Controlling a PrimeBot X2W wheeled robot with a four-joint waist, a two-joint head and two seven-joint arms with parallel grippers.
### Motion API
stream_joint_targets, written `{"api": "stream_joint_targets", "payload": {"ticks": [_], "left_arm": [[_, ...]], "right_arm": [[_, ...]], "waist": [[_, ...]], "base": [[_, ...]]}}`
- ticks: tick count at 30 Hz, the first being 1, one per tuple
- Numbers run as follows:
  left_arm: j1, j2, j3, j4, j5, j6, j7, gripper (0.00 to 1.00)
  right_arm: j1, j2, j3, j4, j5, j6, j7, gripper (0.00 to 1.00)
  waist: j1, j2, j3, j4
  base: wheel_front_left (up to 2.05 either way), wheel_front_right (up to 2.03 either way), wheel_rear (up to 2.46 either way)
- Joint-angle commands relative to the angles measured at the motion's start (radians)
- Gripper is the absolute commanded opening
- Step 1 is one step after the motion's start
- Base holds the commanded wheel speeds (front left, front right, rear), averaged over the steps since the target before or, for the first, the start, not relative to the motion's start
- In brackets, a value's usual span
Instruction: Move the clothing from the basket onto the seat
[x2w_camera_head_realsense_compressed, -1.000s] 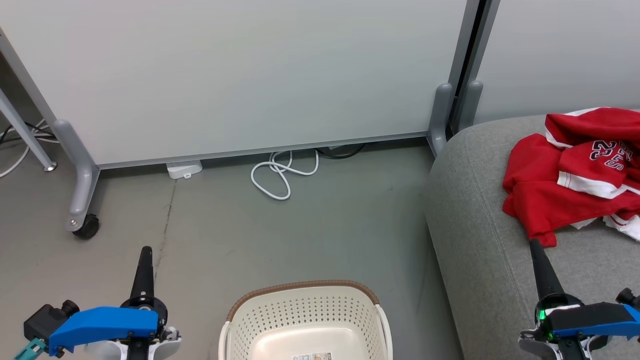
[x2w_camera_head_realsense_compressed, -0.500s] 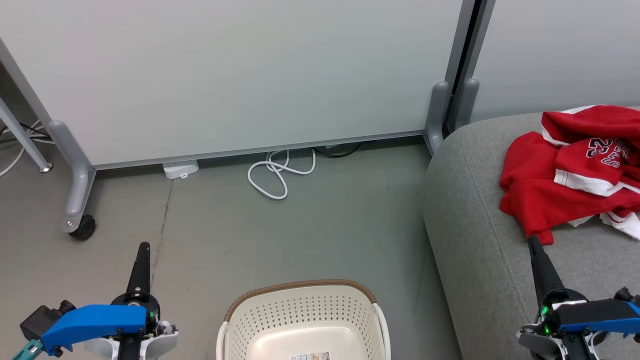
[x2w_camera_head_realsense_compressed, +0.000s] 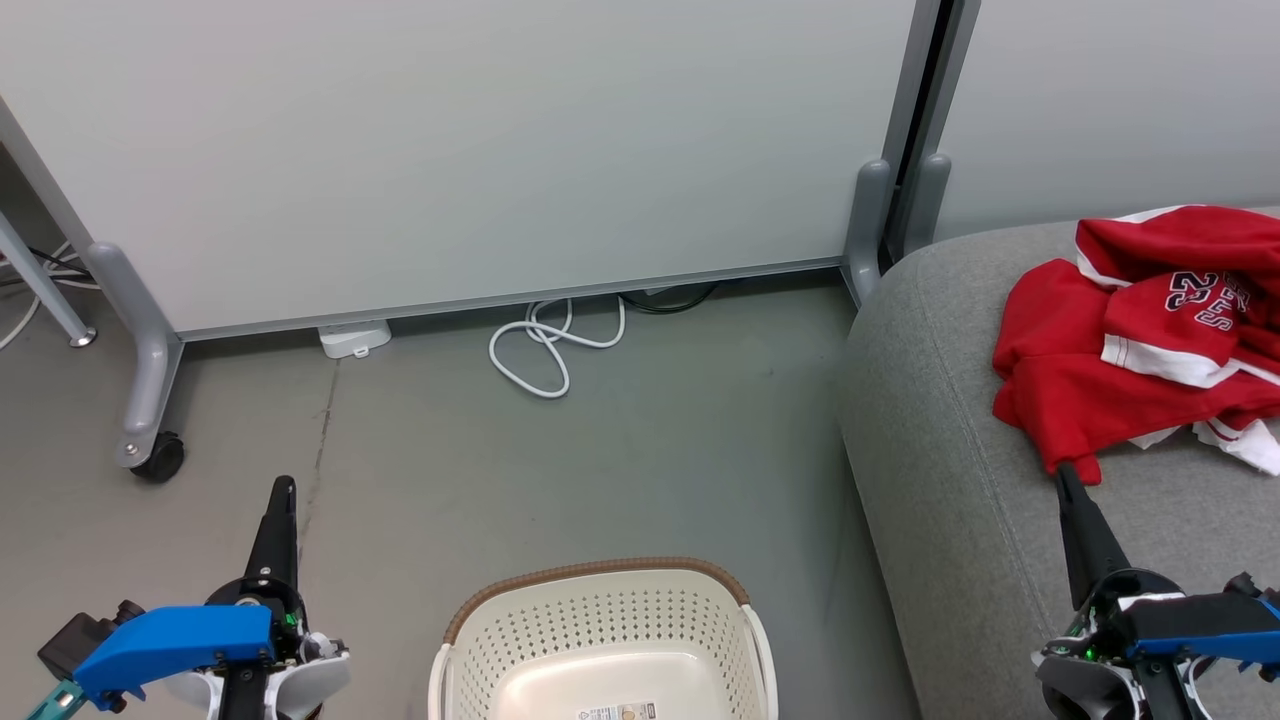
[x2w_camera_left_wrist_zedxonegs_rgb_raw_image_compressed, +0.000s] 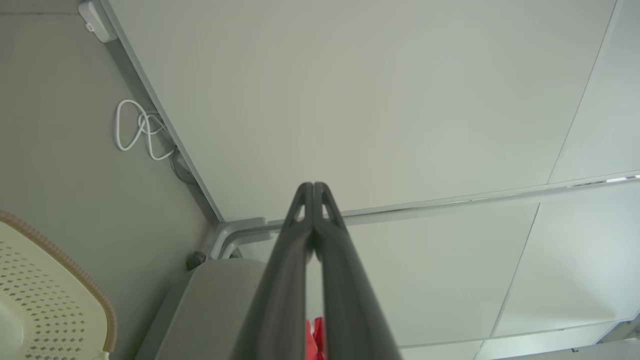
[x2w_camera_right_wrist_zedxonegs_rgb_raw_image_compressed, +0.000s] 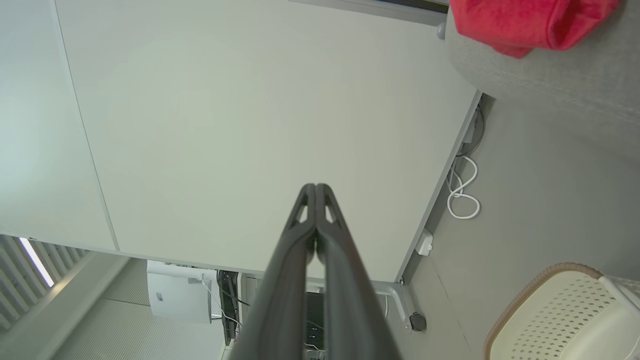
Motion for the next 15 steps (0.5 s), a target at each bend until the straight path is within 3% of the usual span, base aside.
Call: {"api": "stream_joint_targets", "payload": {"ticks": [1, 15], "left_arm": [[-0.019, -0.001, 0.009, -0.006, -0.020, -0.009, 0.007, 0.00], [-0.026, -0.006, 0.024, -0.004, -0.117, -0.018, 0.033, 0.00]], "right_arm": [[-0.019, -0.007, -0.004, -0.002, 0.020, 0.001, 0.007, 0.00], [-0.029, -0.007, -0.007, 0.009, 0.121, 0.001, 0.032, 0.00]], "waist": [[0.0000, -0.0001, 0.000, -0.001], [0.0000, -0.0001, 0.003, -0.009]], "base": [[0.00, 0.00, 0.00], [0.00, 0.00, 0.00]]}}
